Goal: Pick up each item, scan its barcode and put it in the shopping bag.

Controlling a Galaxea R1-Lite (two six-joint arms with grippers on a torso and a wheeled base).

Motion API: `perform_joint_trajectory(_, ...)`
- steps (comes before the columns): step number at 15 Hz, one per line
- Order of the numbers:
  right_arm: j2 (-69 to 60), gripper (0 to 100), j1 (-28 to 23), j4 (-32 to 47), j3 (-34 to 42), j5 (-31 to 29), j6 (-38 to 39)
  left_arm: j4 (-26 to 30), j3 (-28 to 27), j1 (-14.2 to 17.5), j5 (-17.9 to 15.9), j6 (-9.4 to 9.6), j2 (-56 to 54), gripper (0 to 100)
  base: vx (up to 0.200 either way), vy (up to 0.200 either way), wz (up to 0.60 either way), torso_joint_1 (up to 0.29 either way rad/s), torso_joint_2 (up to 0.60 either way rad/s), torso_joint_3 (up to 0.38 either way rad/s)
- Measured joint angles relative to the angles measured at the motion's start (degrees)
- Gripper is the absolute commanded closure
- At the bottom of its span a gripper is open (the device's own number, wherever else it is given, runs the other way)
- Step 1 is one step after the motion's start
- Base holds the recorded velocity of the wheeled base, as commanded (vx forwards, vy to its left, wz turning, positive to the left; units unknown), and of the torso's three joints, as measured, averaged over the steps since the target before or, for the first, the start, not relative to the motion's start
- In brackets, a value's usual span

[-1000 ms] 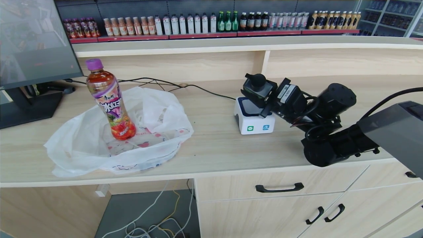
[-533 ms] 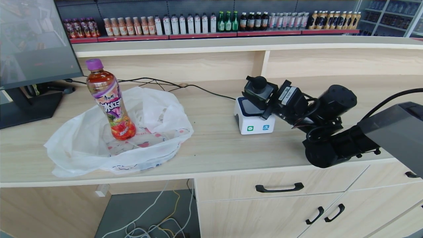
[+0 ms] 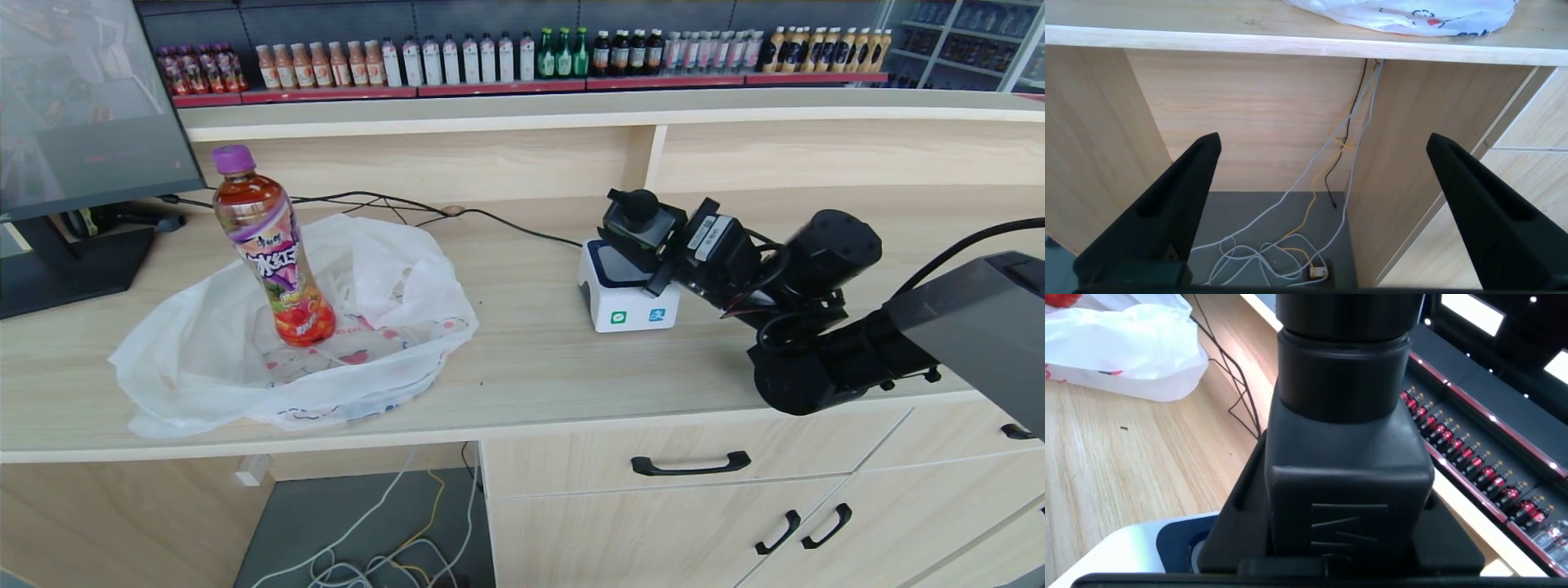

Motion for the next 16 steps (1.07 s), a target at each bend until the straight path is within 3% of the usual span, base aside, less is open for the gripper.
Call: perform_joint_trajectory(16, -7.1, 100, 0.3, 0.0, 4.9, -1.6, 0.2, 0.0, 0.0, 0.0, 0.0, 0.0, 0.0, 0, 0.0, 0.0, 0.0, 0.0, 0.0, 0.0)
